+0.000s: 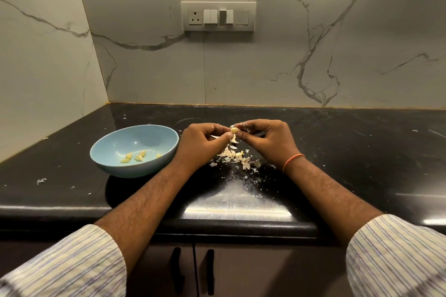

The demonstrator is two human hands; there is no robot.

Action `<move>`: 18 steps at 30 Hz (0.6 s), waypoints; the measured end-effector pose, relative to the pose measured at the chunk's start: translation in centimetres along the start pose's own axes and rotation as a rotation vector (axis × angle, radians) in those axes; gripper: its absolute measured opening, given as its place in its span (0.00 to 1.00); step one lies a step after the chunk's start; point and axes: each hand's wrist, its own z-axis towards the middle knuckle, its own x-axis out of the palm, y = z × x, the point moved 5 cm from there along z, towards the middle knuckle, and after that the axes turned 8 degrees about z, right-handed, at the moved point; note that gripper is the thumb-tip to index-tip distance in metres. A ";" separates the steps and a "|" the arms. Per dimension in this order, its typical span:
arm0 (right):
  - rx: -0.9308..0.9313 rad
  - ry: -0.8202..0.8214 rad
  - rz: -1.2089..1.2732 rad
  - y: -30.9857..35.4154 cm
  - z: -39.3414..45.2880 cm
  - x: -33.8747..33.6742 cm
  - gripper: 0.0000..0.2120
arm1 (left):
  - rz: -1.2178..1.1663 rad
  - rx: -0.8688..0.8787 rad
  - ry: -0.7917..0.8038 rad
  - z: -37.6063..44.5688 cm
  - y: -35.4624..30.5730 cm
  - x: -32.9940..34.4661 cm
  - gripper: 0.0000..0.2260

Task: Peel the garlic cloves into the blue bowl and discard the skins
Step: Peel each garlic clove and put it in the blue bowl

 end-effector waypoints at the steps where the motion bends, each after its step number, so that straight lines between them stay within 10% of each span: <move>1: 0.004 0.001 0.003 0.0 0.0 0.0 0.11 | -0.004 0.007 -0.003 -0.1 -0.2 0.0 0.05; 18: -0.039 0.123 -0.083 -0.1 0.0 0.1 0.10 | 0.048 0.016 -0.022 -0.3 -0.3 -0.3 0.03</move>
